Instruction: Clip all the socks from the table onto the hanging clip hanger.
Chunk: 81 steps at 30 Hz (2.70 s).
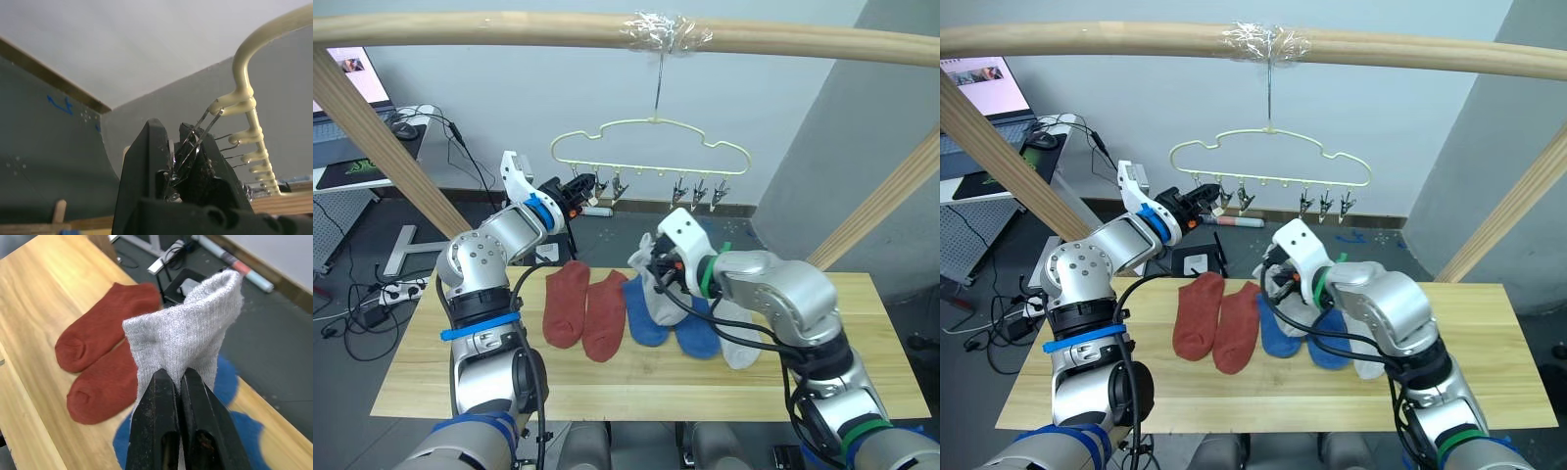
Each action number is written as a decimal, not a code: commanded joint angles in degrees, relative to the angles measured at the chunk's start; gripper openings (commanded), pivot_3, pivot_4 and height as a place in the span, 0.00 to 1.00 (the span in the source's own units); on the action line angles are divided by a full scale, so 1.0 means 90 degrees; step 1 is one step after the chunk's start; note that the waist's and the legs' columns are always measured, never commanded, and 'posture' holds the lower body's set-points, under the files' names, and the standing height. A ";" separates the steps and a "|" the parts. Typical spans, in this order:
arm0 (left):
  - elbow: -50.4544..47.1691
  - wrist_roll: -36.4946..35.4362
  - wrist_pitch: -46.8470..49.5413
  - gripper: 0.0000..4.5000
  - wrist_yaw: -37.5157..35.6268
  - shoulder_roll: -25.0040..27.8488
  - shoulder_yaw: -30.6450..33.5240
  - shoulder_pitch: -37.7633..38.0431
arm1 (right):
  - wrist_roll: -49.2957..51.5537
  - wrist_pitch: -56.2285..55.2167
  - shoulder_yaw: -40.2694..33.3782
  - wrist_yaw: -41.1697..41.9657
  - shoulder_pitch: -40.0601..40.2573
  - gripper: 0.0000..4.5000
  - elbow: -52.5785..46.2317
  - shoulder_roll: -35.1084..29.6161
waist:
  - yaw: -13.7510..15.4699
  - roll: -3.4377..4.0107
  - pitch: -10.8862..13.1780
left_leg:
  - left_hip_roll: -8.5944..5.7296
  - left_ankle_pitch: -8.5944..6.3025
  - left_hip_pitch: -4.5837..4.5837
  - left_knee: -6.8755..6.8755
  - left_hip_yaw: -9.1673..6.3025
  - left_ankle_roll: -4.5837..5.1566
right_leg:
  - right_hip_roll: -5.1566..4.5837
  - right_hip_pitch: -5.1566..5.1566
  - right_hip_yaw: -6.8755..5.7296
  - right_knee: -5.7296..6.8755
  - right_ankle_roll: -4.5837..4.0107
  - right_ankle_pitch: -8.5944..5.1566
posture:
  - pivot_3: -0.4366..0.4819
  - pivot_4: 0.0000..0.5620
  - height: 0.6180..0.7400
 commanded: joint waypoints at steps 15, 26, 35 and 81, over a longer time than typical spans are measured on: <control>0.0333 -0.1007 0.0972 0.07 0.1036 0.0163 0.0821 -0.0320 | -0.0327 -0.1551 0.0574 0.0599 -0.1273 0.00 0.1851 0.0748 | -0.0034 0.0000 0.0000 | 0.0002 0.0001 -0.0002 -0.0004 -0.0001 -0.0002 | 0.0000 -0.0008 -0.0002 0.0002 0.0000 0.0000 | 0.58 0.37 1.00; 0.0176 -0.0994 0.0878 0.07 0.0880 0.0249 0.0593 -0.0151 | -0.0528 -0.1867 0.0605 0.0994 -0.1725 0.00 0.2295 0.0778 | -0.0024 0.0000 0.0000 | 0.0003 0.0009 -0.0003 -0.0010 -0.0001 -0.0017 | -0.0001 -0.0011 -0.0003 0.0001 -0.0001 0.0000 | 0.61 0.35 1.00; 0.0126 -0.1014 0.0793 0.07 0.0816 0.0212 0.0528 -0.0070 | -0.0671 -0.1892 0.0619 0.1226 -0.1783 0.00 0.2348 0.0752 | -0.0020 0.0000 0.0000 | 0.0003 0.0014 -0.0003 -0.0013 -0.0002 -0.0027 | -0.0001 -0.0011 -0.0004 0.0002 -0.0001 0.0001 | 0.61 0.35 1.00; 0.0035 -0.1023 0.0673 0.07 0.0641 0.0219 0.0250 0.0081 | -0.1183 -0.2544 0.0307 0.1553 -0.2541 0.00 0.3616 0.0728 | 0.0024 0.0000 0.0000 | 0.0003 0.0016 -0.0005 -0.0015 -0.0002 -0.0032 | -0.0002 -0.0013 -0.0004 0.0001 -0.0001 0.0001 | 0.61 0.33 1.00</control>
